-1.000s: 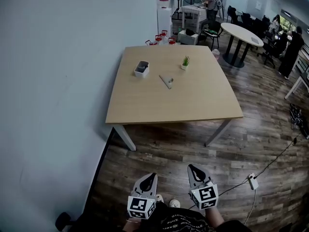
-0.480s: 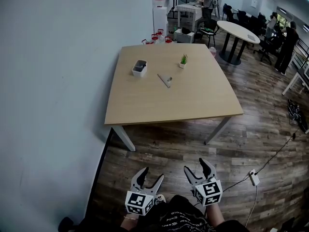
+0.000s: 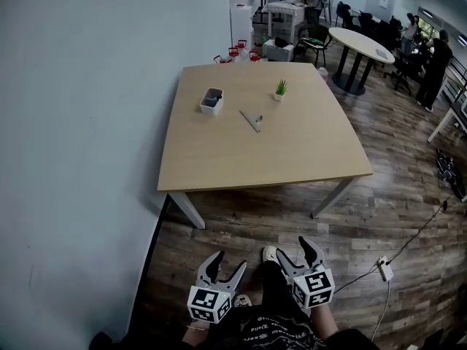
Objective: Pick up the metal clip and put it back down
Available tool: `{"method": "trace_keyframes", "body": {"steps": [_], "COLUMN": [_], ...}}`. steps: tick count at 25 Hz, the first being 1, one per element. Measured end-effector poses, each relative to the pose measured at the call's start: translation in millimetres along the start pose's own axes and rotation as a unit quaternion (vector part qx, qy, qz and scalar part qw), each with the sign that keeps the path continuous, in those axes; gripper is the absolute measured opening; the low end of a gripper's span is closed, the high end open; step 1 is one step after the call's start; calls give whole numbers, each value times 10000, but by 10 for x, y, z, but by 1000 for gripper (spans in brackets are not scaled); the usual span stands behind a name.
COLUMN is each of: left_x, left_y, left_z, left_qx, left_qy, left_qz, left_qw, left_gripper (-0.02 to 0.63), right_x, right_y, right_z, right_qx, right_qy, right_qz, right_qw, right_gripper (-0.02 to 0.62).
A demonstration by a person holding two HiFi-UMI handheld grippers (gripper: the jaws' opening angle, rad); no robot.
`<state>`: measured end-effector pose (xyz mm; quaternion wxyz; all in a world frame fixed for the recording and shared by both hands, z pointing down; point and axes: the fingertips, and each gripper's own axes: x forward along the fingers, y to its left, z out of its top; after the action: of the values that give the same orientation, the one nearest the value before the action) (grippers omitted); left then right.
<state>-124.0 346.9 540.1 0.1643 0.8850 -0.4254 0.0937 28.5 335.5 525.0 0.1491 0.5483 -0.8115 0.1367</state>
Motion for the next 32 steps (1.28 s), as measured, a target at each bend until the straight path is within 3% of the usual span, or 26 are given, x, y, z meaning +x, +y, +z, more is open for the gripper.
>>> {"method": "trace_keyframes", "body": {"steps": [15, 24, 32], "left_x": [1337, 2270, 2699], "left_y": [525, 540, 610], "left_z": [717, 1019, 1054], "left_qx": [-32, -20, -92], "left_qy": [-100, -55, 81], "left_qz": [825, 931, 947], "left_qw": [9965, 9956, 9954], "left_gripper": [273, 273, 273], "right_x": [1453, 2023, 2309], "right_y": [-976, -1609, -1898], "right_z": [747, 1006, 987], "right_qx": [-194, -314, -207], "right_qy": [98, 251, 491], "right_qz": [947, 1272, 1351], "right_qw": [9953, 9911, 9894], "right_gripper": [299, 299, 299]}}
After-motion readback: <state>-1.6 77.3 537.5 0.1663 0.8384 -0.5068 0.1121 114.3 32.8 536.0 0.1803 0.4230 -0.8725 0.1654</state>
